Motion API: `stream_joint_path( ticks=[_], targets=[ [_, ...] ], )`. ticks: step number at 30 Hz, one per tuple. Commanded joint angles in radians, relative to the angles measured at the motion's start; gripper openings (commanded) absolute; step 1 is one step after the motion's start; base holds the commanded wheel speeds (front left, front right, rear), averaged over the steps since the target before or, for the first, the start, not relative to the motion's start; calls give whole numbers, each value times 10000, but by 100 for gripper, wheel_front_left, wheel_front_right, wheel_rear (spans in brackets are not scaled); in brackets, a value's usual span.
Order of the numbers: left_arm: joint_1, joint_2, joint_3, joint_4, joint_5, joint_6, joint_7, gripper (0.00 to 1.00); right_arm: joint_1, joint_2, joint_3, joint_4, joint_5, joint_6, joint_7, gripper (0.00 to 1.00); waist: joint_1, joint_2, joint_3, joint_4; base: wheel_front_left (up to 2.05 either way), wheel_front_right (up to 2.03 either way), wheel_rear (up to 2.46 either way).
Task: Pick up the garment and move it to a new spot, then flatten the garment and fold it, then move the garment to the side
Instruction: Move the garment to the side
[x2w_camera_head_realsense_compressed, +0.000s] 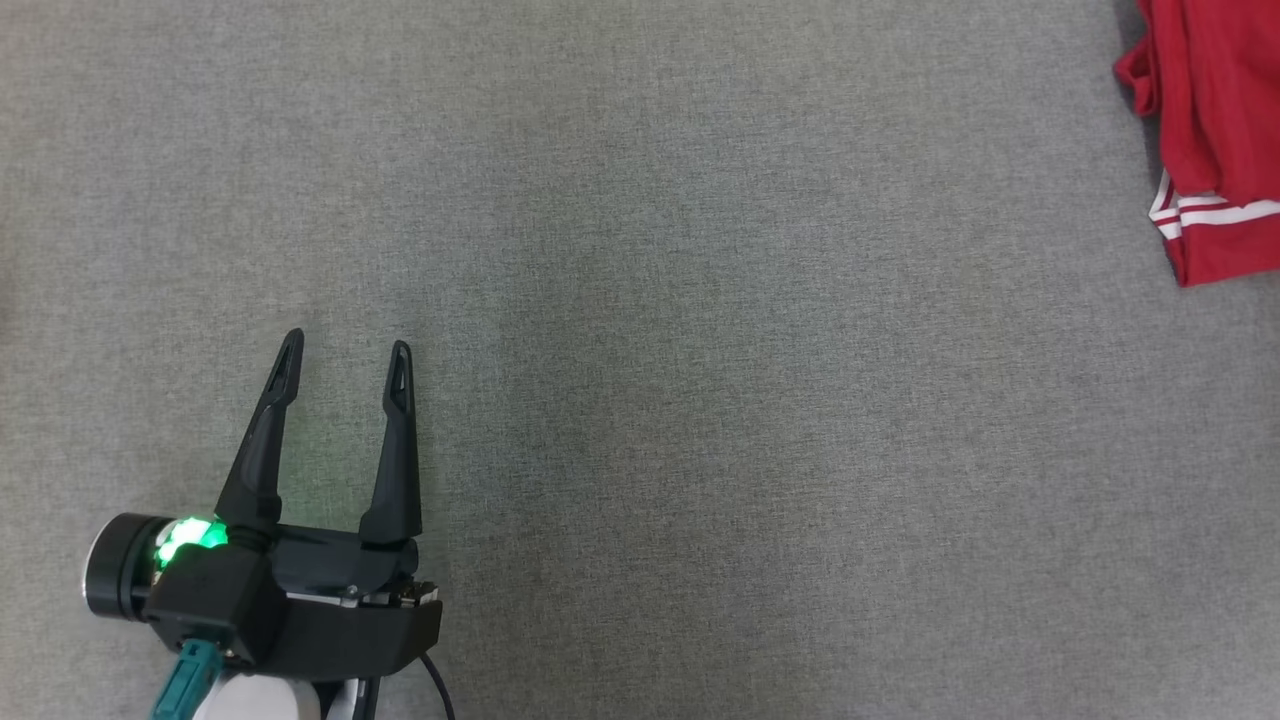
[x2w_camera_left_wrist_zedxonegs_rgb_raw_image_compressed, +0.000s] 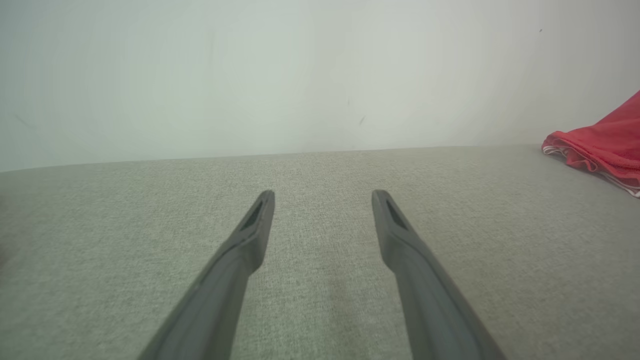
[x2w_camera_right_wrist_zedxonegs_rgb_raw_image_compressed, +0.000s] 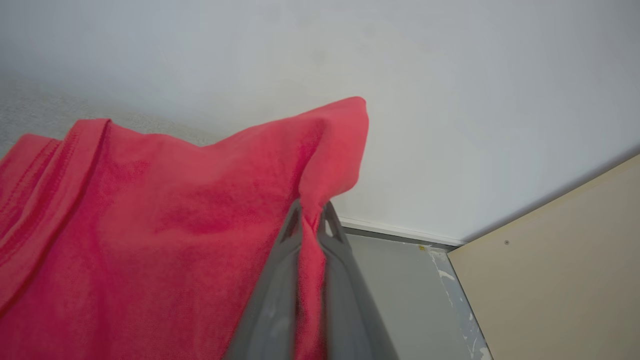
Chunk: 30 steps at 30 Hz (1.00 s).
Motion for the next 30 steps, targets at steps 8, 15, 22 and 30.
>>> stream_joint_path(
  ticks=[8, 15, 22, 30],
  targets=[
    [134, 0, 143, 19, 20, -6, -14, 100, -354, -190, -156, 222, -319, 4, -101, 100, -1, 0, -81, 54, 0, 0, 0],
    [340, 0, 226, 329, -218, 120, -14, 100, 224, 210, -964, -973, -82, 4, -94, 100, -1, 0, -713, 14, 0, 0, 0],
    [845, 0, 386, 831, -441, 132, -14, 100, 1837, 904, -2046, -2889, -61, 4, -95, 100, -1, 0, -1680, 14, 0, 0, 0],
    [1534, -2, 564, 1266, -719, 242, -14, 100, 4549, 2352, -3398, -5300, -650, 4, -97, 100, -1, 0, -2865, 62, 0, 0, 0]
  ],
)
